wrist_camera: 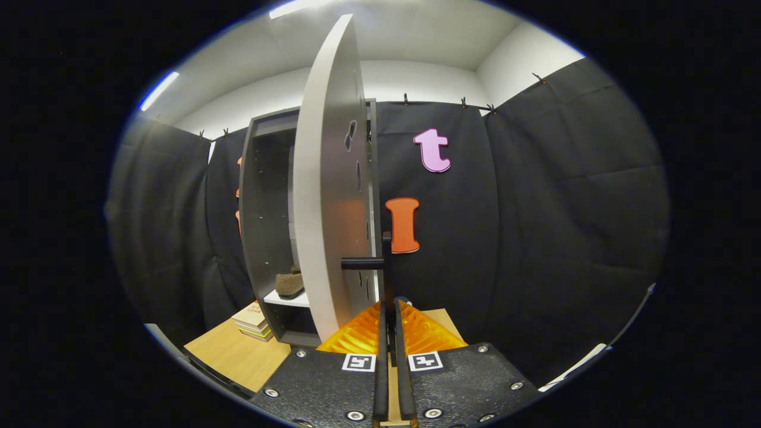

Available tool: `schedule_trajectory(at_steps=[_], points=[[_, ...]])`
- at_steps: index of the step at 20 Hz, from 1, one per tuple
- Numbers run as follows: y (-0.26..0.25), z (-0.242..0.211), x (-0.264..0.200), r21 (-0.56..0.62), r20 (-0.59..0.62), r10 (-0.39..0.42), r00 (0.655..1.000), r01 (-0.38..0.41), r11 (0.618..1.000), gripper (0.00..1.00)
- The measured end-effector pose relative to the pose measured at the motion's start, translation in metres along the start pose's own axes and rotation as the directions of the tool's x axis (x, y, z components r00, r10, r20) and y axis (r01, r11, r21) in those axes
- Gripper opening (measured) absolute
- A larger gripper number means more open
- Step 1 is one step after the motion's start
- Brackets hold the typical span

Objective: Open the shoe cabinet door, grab the shoes and put them into the shoe cabinet, then close the shoe cabinet door.

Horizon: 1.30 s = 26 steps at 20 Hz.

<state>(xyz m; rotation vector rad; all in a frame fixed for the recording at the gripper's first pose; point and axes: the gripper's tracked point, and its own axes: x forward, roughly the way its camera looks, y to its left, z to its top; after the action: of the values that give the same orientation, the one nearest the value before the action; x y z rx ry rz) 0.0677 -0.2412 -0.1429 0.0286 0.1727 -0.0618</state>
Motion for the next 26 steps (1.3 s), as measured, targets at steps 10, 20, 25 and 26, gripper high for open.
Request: schedule_trajectory(at_steps=[10,20,25,26], points=[[0.034,-0.022,-0.044,0.004,-0.04,-0.176,0.984,0.176,0.984,0.06],[0.156,-0.1,-0.062,-0.003,-0.164,-0.135,0.977,0.137,0.991,0.25],[0.185,-0.162,-0.047,-0.006,-0.256,-0.086,0.963,0.088,0.996,0.69],[0.189,-0.17,-0.042,0.002,-0.265,-0.076,0.961,0.079,0.997,0.74]])
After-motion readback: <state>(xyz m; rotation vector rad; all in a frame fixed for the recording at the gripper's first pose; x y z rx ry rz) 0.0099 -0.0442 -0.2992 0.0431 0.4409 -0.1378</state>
